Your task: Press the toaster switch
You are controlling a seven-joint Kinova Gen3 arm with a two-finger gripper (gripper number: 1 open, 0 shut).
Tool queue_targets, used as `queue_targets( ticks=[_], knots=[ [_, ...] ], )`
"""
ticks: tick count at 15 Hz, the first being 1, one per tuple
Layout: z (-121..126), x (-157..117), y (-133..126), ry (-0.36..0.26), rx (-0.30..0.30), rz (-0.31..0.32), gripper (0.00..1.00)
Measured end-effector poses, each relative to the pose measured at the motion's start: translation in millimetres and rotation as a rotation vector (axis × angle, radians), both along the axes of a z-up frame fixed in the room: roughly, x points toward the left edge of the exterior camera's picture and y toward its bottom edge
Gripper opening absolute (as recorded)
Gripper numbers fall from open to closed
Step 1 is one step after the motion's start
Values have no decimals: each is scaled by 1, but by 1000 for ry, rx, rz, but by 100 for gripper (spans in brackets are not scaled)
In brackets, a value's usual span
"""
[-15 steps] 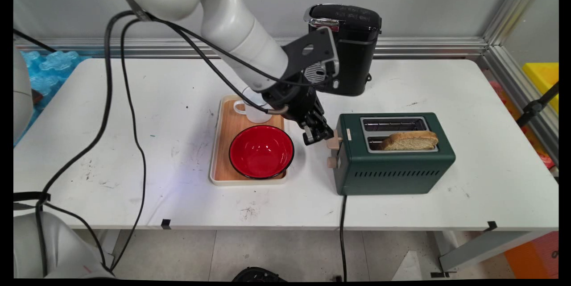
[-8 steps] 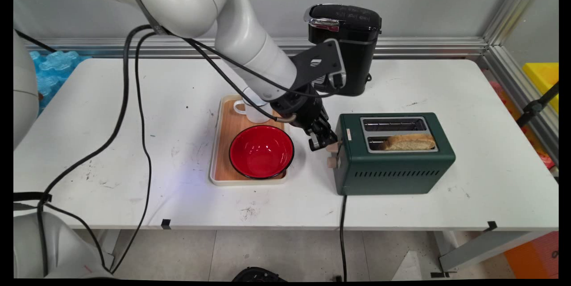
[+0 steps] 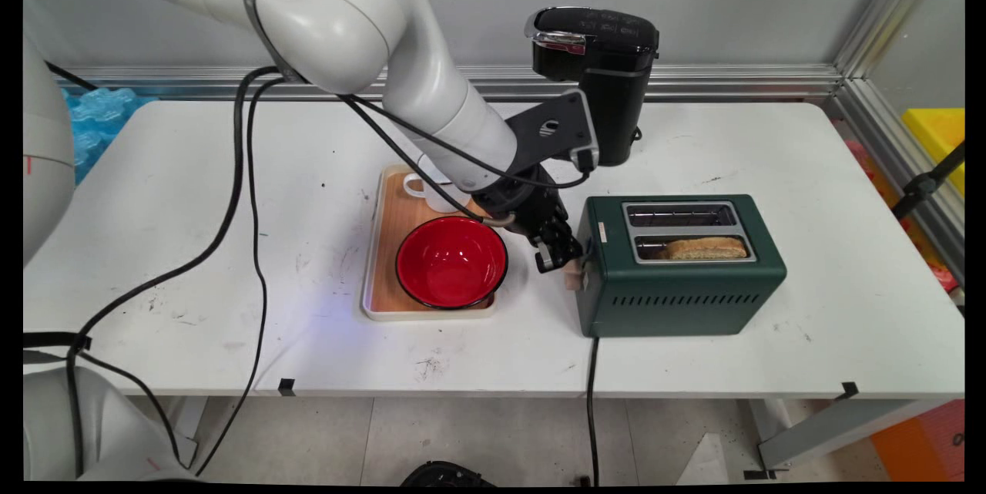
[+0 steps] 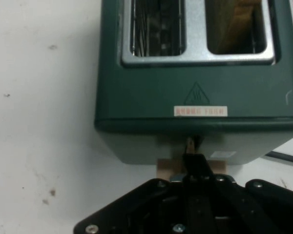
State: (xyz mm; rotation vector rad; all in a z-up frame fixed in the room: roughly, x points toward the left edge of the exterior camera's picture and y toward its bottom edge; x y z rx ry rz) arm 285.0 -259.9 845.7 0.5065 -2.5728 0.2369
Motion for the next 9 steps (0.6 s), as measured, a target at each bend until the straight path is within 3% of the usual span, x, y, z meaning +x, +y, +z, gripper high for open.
queue_targets(
  ticks=[9],
  knots=[
    [-12, 5, 1, -7, 2, -2, 0]
  ],
)
